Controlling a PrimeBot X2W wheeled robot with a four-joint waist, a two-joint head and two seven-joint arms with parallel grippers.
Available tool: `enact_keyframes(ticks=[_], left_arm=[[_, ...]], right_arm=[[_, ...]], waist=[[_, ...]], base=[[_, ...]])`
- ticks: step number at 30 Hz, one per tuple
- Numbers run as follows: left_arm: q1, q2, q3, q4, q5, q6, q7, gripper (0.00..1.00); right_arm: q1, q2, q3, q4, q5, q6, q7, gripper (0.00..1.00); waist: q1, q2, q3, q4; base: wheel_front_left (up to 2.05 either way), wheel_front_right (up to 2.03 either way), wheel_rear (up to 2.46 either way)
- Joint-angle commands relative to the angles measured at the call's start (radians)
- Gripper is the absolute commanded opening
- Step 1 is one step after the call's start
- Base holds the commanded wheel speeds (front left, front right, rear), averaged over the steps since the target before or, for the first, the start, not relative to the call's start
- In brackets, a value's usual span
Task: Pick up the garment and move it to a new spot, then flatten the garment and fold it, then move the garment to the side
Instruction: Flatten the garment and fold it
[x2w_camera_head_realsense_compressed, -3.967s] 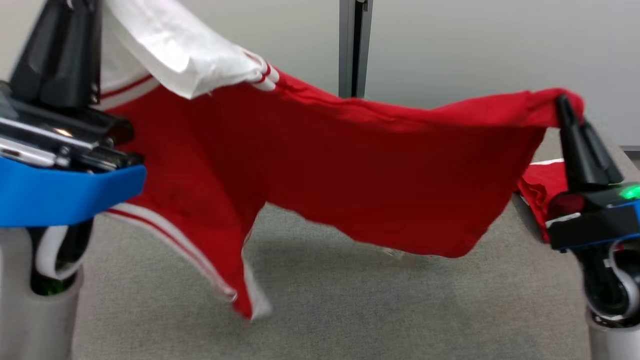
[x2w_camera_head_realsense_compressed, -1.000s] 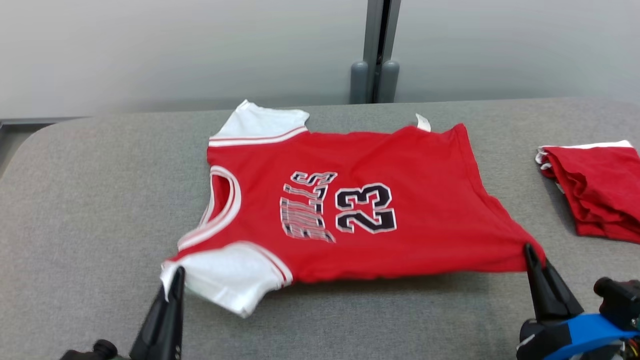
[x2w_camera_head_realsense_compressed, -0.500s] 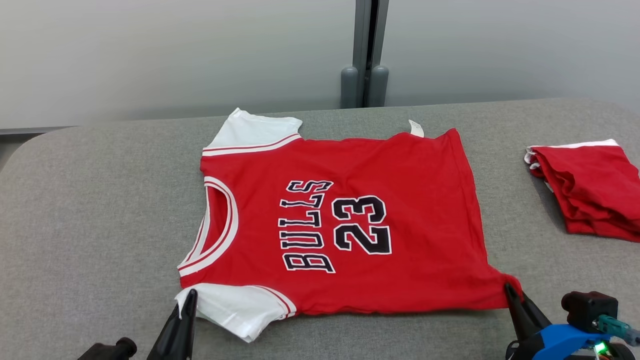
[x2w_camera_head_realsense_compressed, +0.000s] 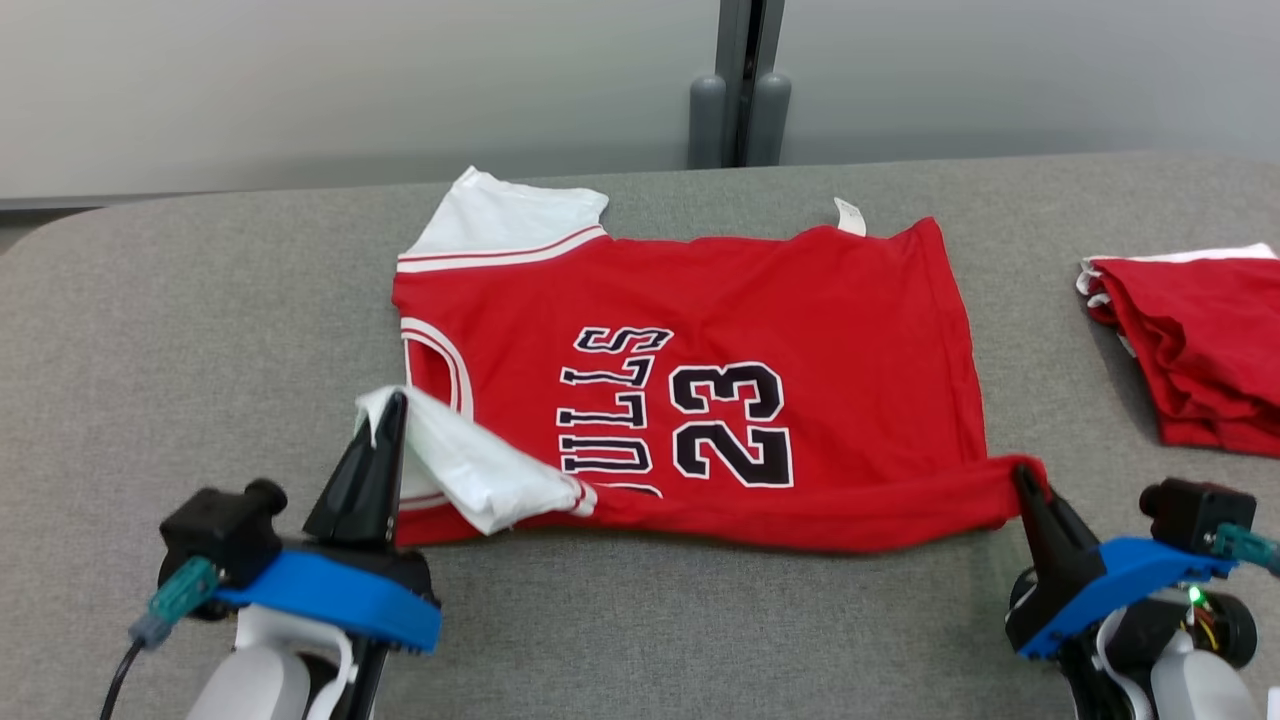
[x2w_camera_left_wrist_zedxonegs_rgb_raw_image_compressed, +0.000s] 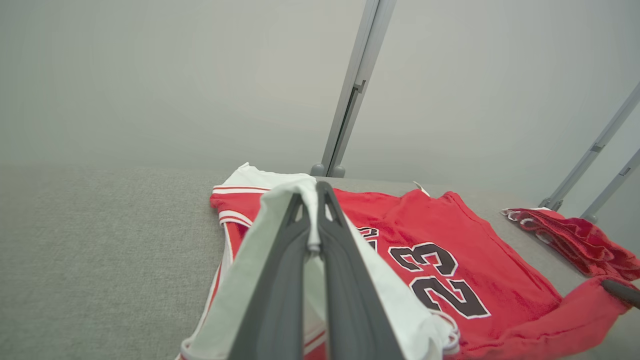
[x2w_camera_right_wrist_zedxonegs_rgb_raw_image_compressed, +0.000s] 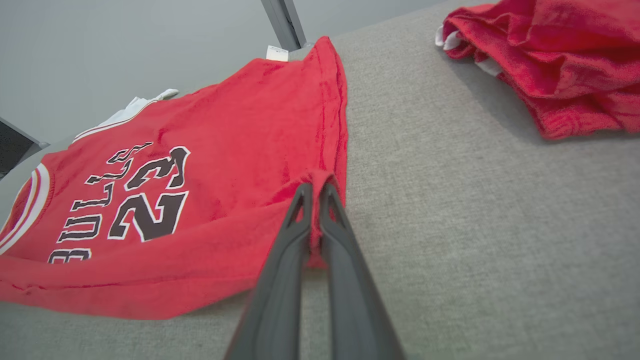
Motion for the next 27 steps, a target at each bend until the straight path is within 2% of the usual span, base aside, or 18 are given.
enact_keyframes(ticks=[1,11,23,24,25,26,27], left_arm=[[-0.045,-0.010,0.000,0.032,0.001,-0.009,-0.009,0.00],[-0.266,-0.047,0.011,0.234,0.030,-0.017,-0.091,0.00],[-0.374,-0.082,0.031,0.374,0.052,-0.033,-0.121,0.00],[-0.381,-0.084,0.036,0.382,0.054,-0.034,-0.121,0.01],[-0.387,-0.086,0.040,0.391,0.057,-0.035,-0.121,0.40],[-0.393,-0.088,0.041,0.399,0.060,-0.037,-0.121,0.78],[-0.397,-0.092,0.040,0.408,0.058,-0.040,-0.122,1.00]], right_arm=[[-0.038,0.000,-0.007,0.017,-0.006,0.000,-0.011,0.00],[-0.208,-0.001,-0.020,0.135,-0.063,0.000,-0.055,0.00],[-0.365,-0.001,0.003,0.287,-0.129,0.000,-0.042,0.00],[-0.378,-0.001,0.000,0.302,-0.137,0.000,-0.043,0.22],[-0.389,-0.001,-0.001,0.319,-0.146,0.000,-0.041,0.46],[-0.400,-0.001,0.000,0.332,-0.150,0.000,-0.040,1.00],[-0.413,-0.001,0.002,0.346,-0.153,0.000,-0.041,1.00]], waist=[[-0.0001,0.0000,0.013,0.002],[-0.0001,0.0000,0.086,-0.006],[-0.0001,0.0000,0.124,-0.009],[-0.0001,0.0000,0.125,-0.009],[-0.0001,0.0000,0.125,-0.009],[-0.0001,0.0000,0.126,-0.009],[-0.0001,0.0000,0.126,-0.009]], base=[[0.00,0.00,0.00],[0.00,0.00,0.00],[0.00,0.00,0.00],[0.00,0.00,0.00],[0.00,0.00,0.00],[0.00,0.00,0.00],[0.00,0.00,0.00]])
